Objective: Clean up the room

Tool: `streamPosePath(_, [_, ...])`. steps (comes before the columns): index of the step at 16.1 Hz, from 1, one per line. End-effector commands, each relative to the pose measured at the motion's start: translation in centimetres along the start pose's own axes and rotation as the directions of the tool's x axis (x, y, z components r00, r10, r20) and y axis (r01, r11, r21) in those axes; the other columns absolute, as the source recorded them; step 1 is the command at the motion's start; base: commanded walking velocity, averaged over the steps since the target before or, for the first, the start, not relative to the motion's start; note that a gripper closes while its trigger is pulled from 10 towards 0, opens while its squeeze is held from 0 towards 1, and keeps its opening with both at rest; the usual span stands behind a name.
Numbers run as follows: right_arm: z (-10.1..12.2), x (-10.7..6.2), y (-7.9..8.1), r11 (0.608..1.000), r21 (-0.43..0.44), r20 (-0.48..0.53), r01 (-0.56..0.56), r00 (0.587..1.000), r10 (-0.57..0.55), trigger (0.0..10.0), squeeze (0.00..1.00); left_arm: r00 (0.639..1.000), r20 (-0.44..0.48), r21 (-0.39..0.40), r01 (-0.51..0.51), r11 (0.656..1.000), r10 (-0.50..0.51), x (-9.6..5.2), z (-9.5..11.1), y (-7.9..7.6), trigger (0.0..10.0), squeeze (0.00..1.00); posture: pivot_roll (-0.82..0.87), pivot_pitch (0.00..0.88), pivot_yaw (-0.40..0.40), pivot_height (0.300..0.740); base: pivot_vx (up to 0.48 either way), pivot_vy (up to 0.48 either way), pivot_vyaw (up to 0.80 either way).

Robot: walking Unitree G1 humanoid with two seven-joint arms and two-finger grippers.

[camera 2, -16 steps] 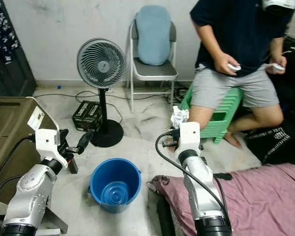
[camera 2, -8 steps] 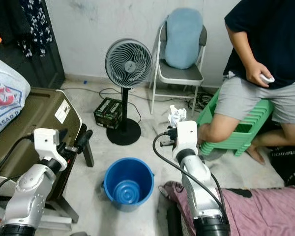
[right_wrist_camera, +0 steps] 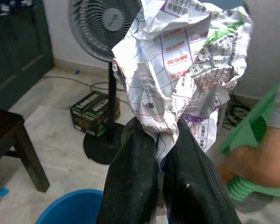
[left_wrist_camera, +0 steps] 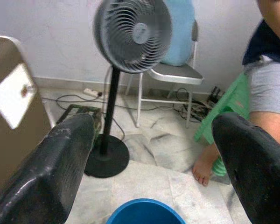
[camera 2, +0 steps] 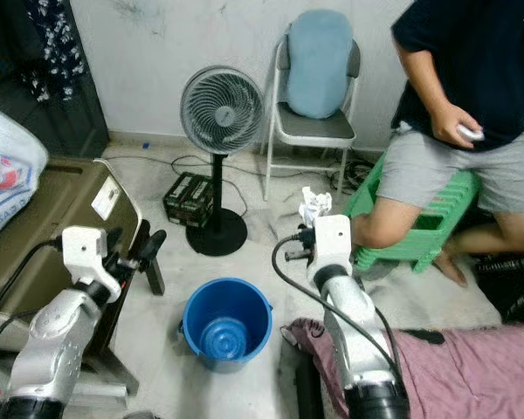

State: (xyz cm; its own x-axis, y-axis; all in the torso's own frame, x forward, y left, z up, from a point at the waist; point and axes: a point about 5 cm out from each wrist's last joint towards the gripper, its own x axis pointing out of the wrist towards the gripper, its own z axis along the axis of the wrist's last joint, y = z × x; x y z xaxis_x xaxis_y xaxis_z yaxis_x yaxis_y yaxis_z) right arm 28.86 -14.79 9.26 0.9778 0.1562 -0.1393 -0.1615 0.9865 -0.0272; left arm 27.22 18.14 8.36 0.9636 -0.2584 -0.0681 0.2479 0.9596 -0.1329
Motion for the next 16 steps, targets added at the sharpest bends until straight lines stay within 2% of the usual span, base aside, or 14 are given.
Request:
streamPosePath(1, [0.37,0.12,0.08,1.000,0.000,0.016,-0.005,1.000,0.005,10.0,0.00,1.000,0.005,0.005,0.011,1.000,-0.011,0.00,0.16,-0.14,10.0,0.00,-0.05,0.000,-0.093,0.740,0.000,0.000,0.80])
streamPosePath(3, [0.33,0.11,0.05,1.000,0.000,0.013,-0.001,1.000,0.001,10.0,0.00,1.000,0.006,0.005,0.011,1.000,-0.011,0.00,0.19,-0.14,10.0,0.00,-0.05,0.000,-0.094,0.740,0.000,0.000,0.80])
streamPosePath(13, [0.19,0.20,-0.13,1.000,0.002,0.004,0.010,1.000,-0.010,10.0,0.00,1.000,0.007,0.005,0.011,1.000,-0.011,0.05,0.20,-0.13,10.0,0.00,-0.05,0.000,-0.094,0.740,0.261,0.000,0.00])
streamPosePath(14, [0.25,0.25,0.04,0.999,0.031,0.007,-0.014,1.000,0.014,10.0,0.00,1.000,0.006,0.005,0.010,1.000,-0.010,0.06,0.18,-0.11,10.0,0.00,-0.05,0.000,-0.094,0.740,0.277,0.000,0.00])
streamPosePath(16, [0.53,0.50,-0.09,1.000,0.030,0.015,-0.008,1.000,0.007,10.0,0.00,1.000,0.006,0.007,0.007,1.000,-0.007,0.05,0.18,-0.04,10.0,0.00,-0.05,0.000,-0.093,0.740,0.285,0.000,0.00])
